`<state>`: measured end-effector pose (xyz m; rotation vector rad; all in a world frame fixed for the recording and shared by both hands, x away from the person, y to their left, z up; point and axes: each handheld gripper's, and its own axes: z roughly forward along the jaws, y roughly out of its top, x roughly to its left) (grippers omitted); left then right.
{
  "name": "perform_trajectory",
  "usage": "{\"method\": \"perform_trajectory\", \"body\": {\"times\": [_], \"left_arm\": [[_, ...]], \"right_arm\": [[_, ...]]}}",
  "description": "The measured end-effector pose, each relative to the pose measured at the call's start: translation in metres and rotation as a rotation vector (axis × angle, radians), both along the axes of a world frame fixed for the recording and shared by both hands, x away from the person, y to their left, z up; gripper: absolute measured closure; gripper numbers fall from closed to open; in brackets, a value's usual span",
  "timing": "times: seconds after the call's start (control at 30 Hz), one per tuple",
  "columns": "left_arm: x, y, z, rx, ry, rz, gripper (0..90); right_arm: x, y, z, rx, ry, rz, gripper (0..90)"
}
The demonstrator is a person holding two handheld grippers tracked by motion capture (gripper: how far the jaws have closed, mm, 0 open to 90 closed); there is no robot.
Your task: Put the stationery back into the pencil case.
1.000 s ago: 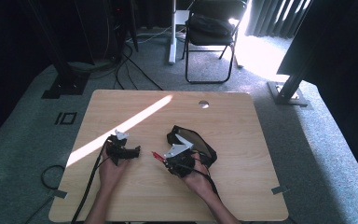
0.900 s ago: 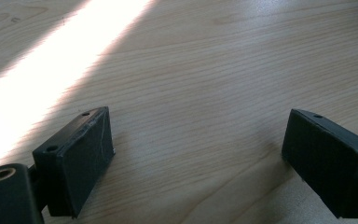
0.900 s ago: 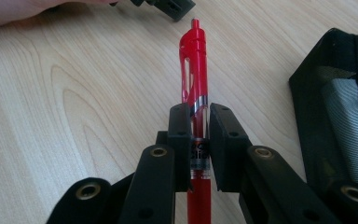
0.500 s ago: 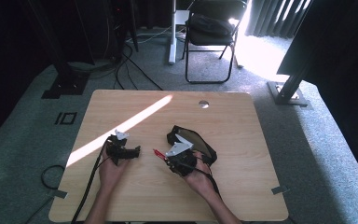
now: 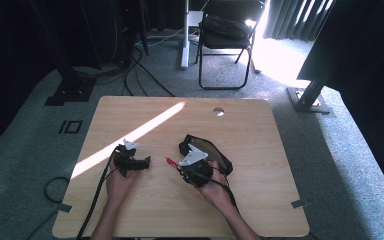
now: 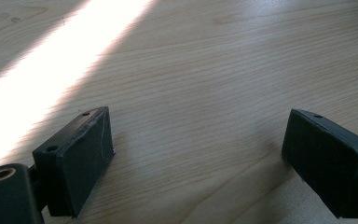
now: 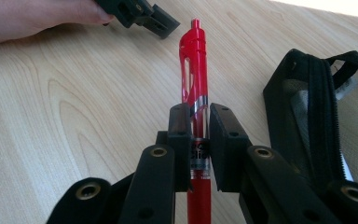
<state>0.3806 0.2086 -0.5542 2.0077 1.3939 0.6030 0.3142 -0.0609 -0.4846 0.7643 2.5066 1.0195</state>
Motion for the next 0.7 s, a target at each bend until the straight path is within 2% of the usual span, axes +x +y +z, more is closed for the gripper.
{"method": "perform_trajectory", "body": {"times": [0.7], "left_arm": [[0.0,0.0,0.0,0.0,0.001,0.0,8.9]], "right_arm": [[0.0024,-0.008,0.0087,0.014,-0.018,-0.021,79.8]]}}
